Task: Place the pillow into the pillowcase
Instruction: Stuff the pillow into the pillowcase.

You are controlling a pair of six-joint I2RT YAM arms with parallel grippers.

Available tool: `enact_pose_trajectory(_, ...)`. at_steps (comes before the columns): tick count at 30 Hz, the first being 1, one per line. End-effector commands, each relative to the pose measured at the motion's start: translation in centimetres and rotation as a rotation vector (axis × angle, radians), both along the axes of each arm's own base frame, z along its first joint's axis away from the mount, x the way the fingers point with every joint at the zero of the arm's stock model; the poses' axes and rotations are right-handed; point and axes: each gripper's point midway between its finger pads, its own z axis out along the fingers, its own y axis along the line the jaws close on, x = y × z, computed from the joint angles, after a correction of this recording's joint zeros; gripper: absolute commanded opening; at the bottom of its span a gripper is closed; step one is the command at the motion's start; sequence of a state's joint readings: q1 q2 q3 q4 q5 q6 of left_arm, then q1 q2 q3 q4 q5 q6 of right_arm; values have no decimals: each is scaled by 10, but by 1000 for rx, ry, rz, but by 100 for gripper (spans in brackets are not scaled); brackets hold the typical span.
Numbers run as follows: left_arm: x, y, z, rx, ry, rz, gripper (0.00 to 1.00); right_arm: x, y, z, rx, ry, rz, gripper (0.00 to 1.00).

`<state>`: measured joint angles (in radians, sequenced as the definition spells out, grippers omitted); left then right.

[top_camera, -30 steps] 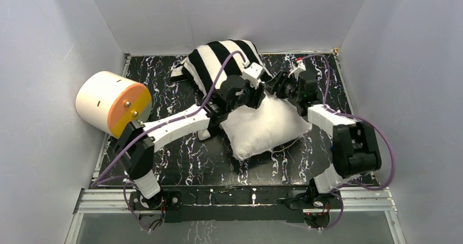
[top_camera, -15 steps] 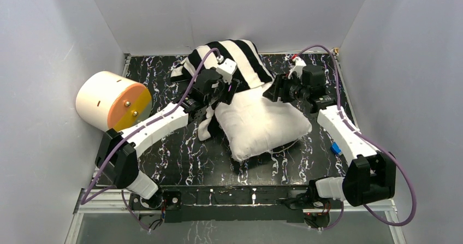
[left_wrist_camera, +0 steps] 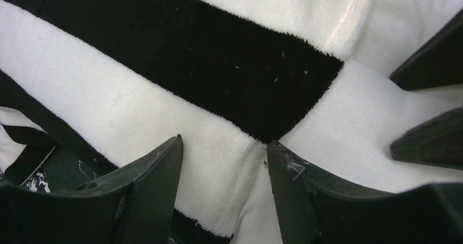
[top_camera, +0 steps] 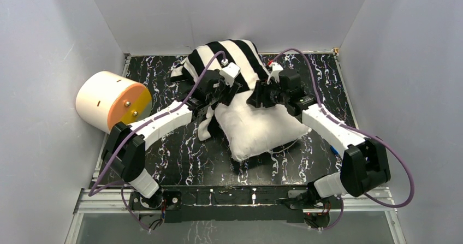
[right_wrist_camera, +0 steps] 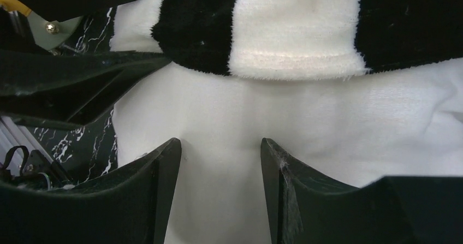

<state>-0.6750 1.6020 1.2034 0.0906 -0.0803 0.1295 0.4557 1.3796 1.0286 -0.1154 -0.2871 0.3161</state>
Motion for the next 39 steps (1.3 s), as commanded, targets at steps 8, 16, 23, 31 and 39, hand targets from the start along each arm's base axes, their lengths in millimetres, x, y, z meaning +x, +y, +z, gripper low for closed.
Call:
enact_pose_trajectory(8, 13, -1, -21, 100, -30, -47, 52, 17, 20, -12, 60, -36, -6, 60)
enact_pose_trajectory(16, -41, -45, 89, -239, -48, -297, 0, 49, 31, -31, 139, -55, -100, 44)
enact_pose_trajectory(23, -115, -51, 114, -480, 148, -461, 0, 85, 31, -32, 226, -73, -256, 33)
enact_pose_trajectory(31, -127, -40, -25, -372, 422, -356, 0, 103, 37, -40, 360, -26, -362, 27)
enact_pose_trajectory(39, -106, -28, -12, -317, 333, -263, 40, 89, 37, -48, 293, -46, -303, 32)
